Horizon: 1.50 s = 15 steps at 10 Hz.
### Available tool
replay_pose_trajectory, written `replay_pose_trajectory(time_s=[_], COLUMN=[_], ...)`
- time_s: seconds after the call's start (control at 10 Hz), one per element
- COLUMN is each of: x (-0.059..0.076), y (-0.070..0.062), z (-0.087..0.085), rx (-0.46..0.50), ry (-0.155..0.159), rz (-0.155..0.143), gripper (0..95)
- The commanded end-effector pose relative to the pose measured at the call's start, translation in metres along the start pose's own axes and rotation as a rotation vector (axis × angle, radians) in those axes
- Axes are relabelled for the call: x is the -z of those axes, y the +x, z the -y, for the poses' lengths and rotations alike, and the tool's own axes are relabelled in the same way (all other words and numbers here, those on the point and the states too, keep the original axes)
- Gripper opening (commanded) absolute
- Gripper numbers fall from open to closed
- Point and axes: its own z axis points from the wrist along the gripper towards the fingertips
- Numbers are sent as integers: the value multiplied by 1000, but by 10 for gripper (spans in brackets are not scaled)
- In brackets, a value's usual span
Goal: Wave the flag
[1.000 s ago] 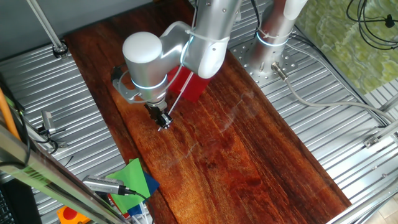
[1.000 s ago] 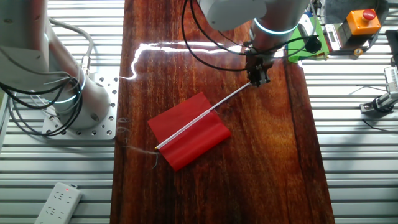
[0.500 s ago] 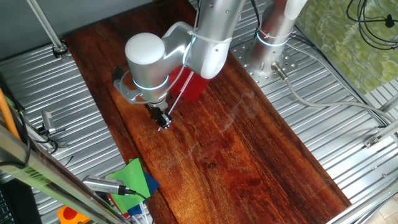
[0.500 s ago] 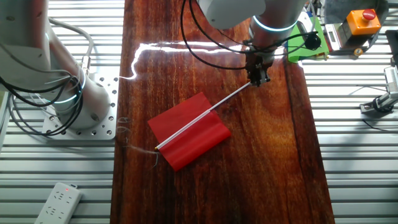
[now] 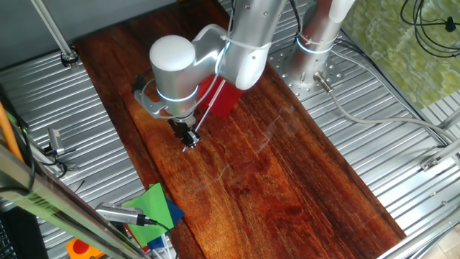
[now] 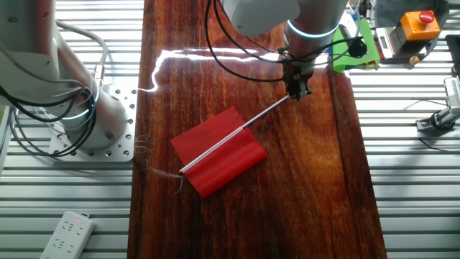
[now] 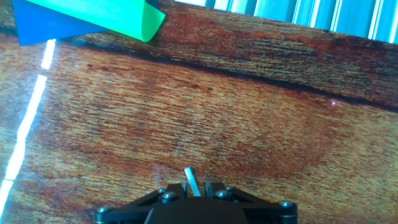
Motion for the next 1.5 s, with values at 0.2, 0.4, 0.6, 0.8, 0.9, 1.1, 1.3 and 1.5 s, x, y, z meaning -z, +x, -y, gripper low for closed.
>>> replay_pose_trajectory(time_s=[0.2, 0.4, 0.6, 0.8, 0.9, 1.1, 1.3, 1.5], x=[-1, -1, -2, -2, -2, -2, -2, -1], y=[0, 3, 6, 6, 6, 6, 6, 6], z=[0, 0, 0, 0, 0, 0, 0, 0], rx=[7, 21, 14, 7, 1, 3, 3, 4], ry=[4, 7, 9, 2, -3, -7, -9, -10], rz=[-7, -18, -20, -24, -28, -47, -51, -44], gripper=[190, 190, 190, 190, 0, 0, 0, 0])
